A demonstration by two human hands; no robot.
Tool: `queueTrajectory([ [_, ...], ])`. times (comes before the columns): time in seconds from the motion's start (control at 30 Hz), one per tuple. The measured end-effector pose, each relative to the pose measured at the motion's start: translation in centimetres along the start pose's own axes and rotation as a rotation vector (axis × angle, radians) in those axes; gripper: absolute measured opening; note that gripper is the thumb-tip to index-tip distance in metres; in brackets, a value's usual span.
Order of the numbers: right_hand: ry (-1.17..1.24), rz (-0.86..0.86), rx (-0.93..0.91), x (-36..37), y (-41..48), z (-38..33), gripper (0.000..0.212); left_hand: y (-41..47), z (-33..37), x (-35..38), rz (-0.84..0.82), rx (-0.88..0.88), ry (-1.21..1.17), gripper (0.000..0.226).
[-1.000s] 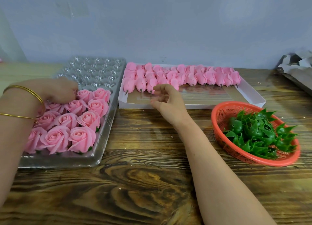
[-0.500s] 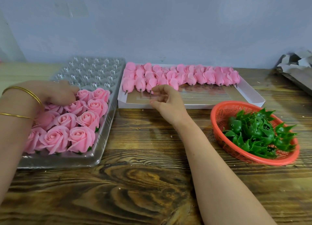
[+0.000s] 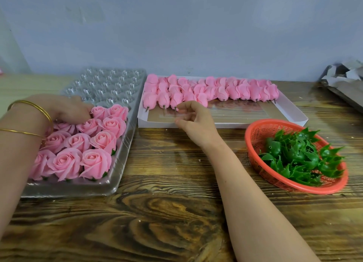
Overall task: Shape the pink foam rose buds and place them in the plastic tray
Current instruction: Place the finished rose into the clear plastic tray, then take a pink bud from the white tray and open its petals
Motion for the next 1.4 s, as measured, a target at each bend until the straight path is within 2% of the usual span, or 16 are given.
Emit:
queueTrajectory([
  [0.27,0.004,0.024,-0.007,0.1,0.1,0.0,0.035,-0.8,0.2,-0.2,0.061,0.026,-0.034,0.028],
  [0.5,0.01,0.022,-0.013,0.1,0.1,-0.1,0.033,-1.9,-0.4,-2.1,-0.006,0.046,-0.027,0.039],
  [0.6,0.007,0.021,-0.008,0.0,0.1,-0.1,0.031,-2.4,-0.5,-3.1,-0.045,0.044,-0.039,0.034],
  [0.67,0.01,0.021,-0.006,0.0,0.1,-0.1,0.031,-3.0,-0.2,-4.4,0.002,0.025,-0.071,0.037],
  [0.73,0.011,0.024,-0.003,0.0,0.1,0.0,0.031,-3.9,0.6,-6.1,0.116,0.013,-0.103,0.042],
  [0.93,0.03,0.058,0.001,0.0,0.1,-0.1,0.033,-10.1,7.0,-10.1,0.477,0.167,-0.333,0.028],
  [1.1,0.046,0.069,0.016,-0.1,0.1,0.0,0.033,-13.9,13.0,-9.7,0.658,0.306,-0.62,0.02],
  [1.23,0.069,0.094,0.038,0.0,0.2,0.2,0.032,-13.6,16.4,-7.0,0.671,0.328,-0.879,0.013],
  [1.4,0.116,0.143,0.034,0.0,0.2,0.0,0.032,-11.2,17.8,-1.4,0.561,0.211,-1.118,0.008],
])
Point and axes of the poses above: each hand's wrist, its own y-axis towards the middle knuckle, its own x-axis out of the palm, z = x × y, the point moved 3 cm from there along y, towards the middle knuckle, and after that the axes turned 14 degrees about -x, right-handed, at the moved point
